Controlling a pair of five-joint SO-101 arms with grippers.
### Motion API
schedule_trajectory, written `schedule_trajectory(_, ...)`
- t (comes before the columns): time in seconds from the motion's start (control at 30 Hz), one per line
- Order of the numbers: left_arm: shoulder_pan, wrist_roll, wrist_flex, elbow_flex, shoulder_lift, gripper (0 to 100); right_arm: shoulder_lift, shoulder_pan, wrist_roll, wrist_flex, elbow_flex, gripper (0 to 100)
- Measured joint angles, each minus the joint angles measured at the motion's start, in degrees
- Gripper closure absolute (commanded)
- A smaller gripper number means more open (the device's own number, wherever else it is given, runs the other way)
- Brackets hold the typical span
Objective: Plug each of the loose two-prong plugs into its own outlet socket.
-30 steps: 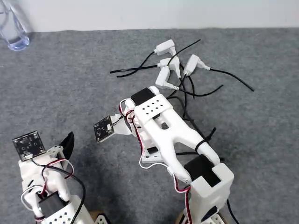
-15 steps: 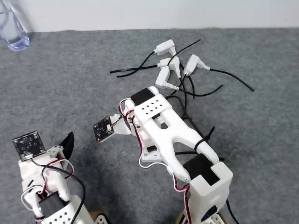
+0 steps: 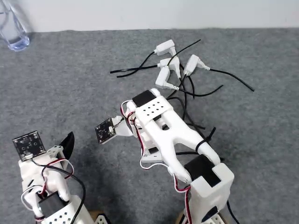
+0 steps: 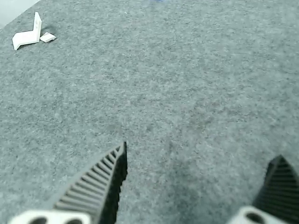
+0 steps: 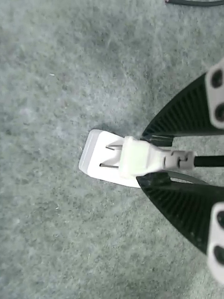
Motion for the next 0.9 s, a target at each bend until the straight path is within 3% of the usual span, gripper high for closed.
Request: schedule_trajectory(0.9, 0.0, -0.62, 1.23, 0.0, 0.0, 57, -0.97, -3.87, -5.54, -2.99, 3.16, 99.0)
